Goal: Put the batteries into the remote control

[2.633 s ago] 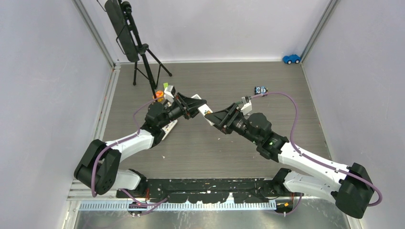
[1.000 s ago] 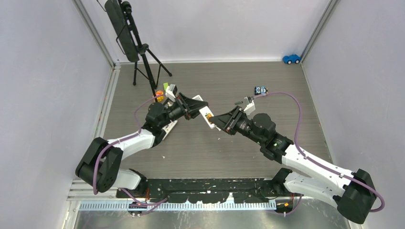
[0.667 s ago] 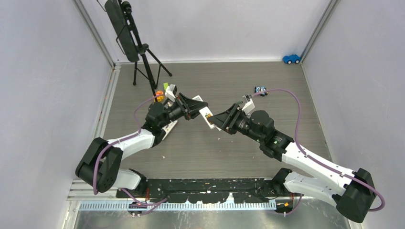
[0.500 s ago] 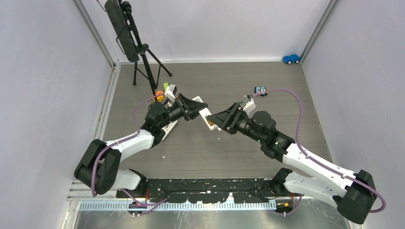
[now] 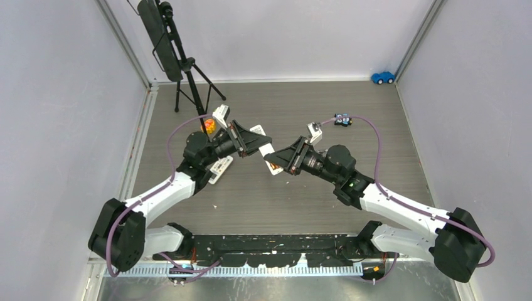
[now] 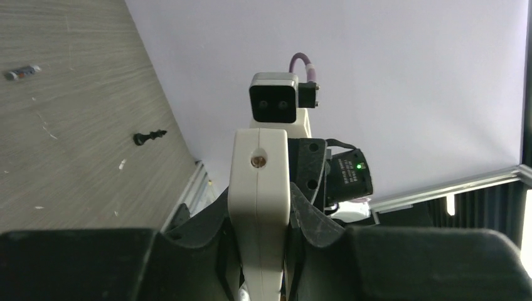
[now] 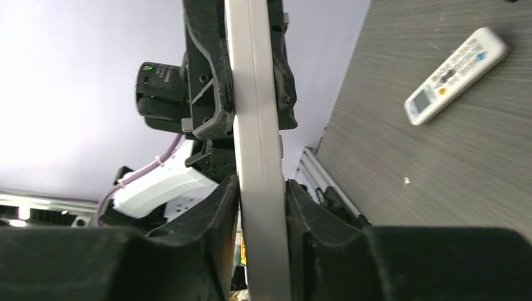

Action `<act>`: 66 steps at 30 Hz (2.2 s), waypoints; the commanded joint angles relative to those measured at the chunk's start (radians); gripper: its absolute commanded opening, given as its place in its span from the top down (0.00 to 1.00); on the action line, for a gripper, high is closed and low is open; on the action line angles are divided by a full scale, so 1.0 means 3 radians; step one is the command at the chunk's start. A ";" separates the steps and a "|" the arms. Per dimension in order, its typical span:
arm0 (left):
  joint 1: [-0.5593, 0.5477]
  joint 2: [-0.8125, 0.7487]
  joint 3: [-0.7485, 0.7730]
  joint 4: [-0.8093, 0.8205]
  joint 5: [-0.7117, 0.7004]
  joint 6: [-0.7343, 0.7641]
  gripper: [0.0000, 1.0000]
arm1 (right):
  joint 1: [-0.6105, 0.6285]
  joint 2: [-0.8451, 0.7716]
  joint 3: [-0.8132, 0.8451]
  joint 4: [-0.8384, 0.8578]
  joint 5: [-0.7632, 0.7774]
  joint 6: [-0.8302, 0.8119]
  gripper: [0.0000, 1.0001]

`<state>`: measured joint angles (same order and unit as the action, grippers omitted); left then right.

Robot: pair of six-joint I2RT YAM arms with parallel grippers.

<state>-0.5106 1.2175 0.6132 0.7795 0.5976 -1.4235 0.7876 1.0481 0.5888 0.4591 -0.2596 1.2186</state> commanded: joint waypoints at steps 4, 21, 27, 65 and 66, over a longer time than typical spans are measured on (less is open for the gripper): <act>0.0061 -0.0239 0.0195 -0.0172 0.0173 0.0185 0.75 | -0.0021 0.0039 0.0091 0.0355 -0.0287 -0.0062 0.84; 0.0467 -0.0312 0.0288 -0.0243 0.1474 0.0081 0.43 | -0.0248 0.0122 0.0731 -0.0559 -0.1627 -0.0773 0.89; 0.0469 -0.0355 0.0298 -0.0235 0.1665 0.0114 0.77 | -0.0255 0.0215 0.0865 -0.0697 -0.1782 -0.0842 0.87; -0.0171 0.0433 -0.0774 -0.0805 -0.1428 0.1156 1.00 | -0.0476 0.2464 0.2407 -0.3876 0.0847 -0.3590 0.31; -0.0181 0.0510 -0.0749 -0.0808 -0.1427 0.1156 0.98 | -0.0473 0.2515 0.2437 -0.3872 0.0820 -0.3615 0.31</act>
<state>-0.5476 1.3231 0.3695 0.4290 0.2768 -1.0767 0.6331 1.7573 1.2316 -0.6430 -0.0376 0.2237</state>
